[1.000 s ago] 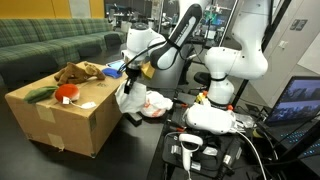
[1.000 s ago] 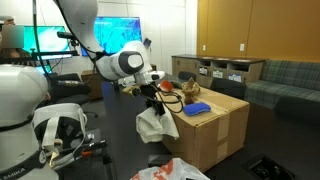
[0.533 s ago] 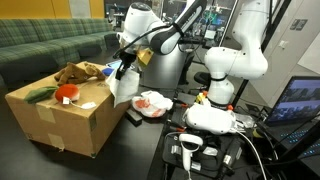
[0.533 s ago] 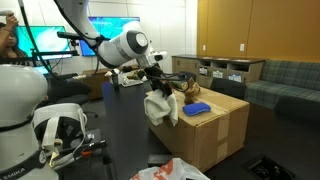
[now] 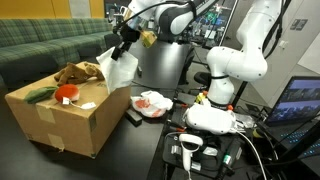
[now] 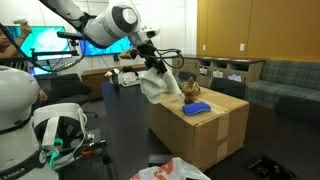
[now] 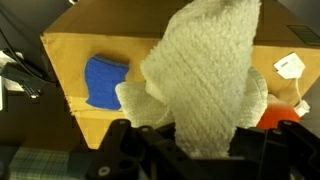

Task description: Swap the things on the box with the things on the table

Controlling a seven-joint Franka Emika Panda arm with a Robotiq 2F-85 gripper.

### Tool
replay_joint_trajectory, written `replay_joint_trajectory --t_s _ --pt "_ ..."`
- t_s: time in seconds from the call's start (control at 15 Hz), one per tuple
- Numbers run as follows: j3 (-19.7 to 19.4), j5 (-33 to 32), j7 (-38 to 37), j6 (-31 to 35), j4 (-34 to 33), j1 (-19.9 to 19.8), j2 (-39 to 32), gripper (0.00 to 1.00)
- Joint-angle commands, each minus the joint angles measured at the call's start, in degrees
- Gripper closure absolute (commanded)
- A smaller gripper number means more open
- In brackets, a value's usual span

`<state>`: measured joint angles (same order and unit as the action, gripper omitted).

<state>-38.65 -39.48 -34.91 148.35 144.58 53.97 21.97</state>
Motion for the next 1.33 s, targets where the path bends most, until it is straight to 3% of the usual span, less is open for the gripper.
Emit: replay_joint_trajectory --t_s 0.0,0.13,0.27,0.47,0.6,0.87,1.13,1.27 --pt "15.31 15.48 12.17 2.91 -1.04 -13.45 -2.66 0.92" --pt "22.48 25.44 19.78 1.75 -3.51 -18.78 -5.98 0.92" --pt "28.81 31.42 24.63 -0.82 -6.02 -23.96 -8.66 0.93" --pt "36.85 34.54 27.07 -2.70 -10.95 -31.44 -15.10 0.94" --pt "40.64 33.07 25.40 -3.25 -14.70 -35.37 -19.66 0.93" --pt "43.73 29.62 21.73 -4.77 -20.84 -39.85 -25.77 0.93" --pt "42.56 26.50 15.56 -5.86 -26.14 -41.93 -30.11 0.93" --pt "42.31 27.44 15.93 -7.32 -28.28 -42.91 -31.58 0.93"
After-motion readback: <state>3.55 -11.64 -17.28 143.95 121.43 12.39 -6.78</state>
